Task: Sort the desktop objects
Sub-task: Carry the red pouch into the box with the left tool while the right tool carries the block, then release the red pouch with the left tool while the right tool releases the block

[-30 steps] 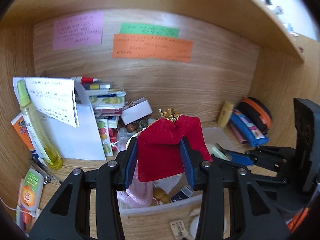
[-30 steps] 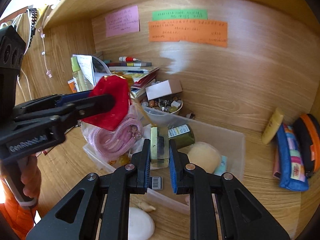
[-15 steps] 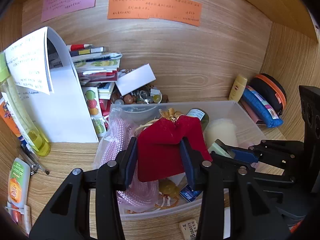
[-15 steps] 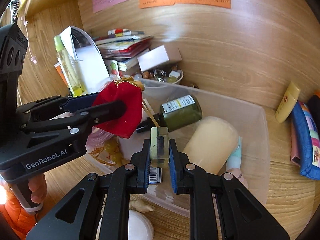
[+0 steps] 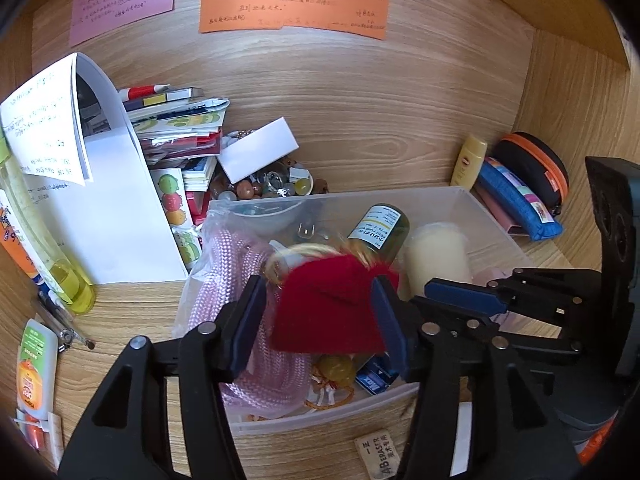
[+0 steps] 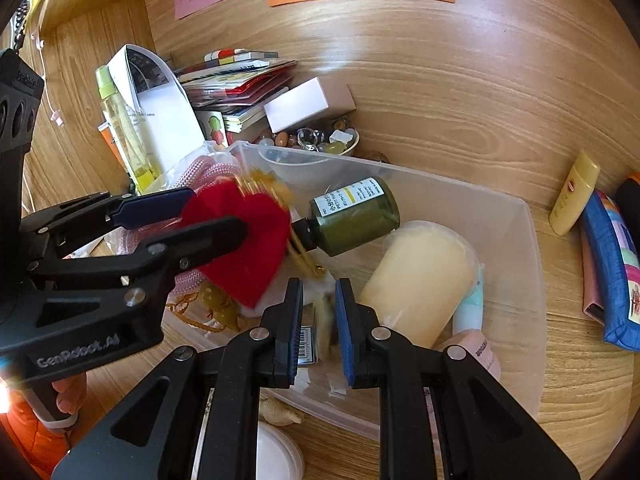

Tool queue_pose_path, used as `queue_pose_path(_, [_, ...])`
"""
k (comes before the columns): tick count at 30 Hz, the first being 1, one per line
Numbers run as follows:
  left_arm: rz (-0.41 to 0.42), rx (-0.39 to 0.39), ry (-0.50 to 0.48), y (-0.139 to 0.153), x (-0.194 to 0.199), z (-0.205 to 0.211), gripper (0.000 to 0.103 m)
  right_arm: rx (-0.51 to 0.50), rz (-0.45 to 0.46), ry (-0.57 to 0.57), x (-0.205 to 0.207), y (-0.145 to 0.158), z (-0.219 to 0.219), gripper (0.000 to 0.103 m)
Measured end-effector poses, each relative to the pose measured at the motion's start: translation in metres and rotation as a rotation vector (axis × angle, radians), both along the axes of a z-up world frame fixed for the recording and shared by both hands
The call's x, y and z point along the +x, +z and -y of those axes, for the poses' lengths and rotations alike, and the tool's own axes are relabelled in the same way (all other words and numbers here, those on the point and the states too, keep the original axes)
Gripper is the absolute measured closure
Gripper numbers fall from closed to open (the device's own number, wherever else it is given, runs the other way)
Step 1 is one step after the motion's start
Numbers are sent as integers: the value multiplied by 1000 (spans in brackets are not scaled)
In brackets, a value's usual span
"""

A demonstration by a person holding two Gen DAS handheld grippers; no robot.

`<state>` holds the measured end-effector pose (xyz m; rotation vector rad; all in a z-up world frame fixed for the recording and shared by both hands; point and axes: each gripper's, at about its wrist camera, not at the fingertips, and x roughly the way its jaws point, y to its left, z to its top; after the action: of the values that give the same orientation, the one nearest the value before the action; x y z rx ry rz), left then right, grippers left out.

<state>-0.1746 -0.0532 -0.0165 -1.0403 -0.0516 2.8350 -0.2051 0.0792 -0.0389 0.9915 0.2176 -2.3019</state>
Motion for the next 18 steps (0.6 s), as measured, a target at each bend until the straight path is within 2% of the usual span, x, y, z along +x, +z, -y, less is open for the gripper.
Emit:
queue_pose_path(5, [-1,3,-1,2,1,0,47,-5,-6,-4,0,3,-1,88])
queue_pose_path(7, [-9,9,2,4,2,1,39,-5,-6,-7,0,4,-2,88])
queue_pose_path(9, [-27,6,4,8,5,2,36,-7,-3,-10,-1,4,-3,87])
queue_pose_path(11, [-68,0,10,17,12,4,34,-13,-4,-12,0,7,-4,80])
queue_pose_path(13, [-116,4,19,25,19,7,23,-20,-22,-16,2,10,-5,73])
queue_pose_path(15, [-139,18,14,31,24,9,23,-41,-48,-20,6,15,-8,66])
queue_pose_path(18, [-147,6,28,39,27,7,23,-45,-82,-26,12,23,-10,63])
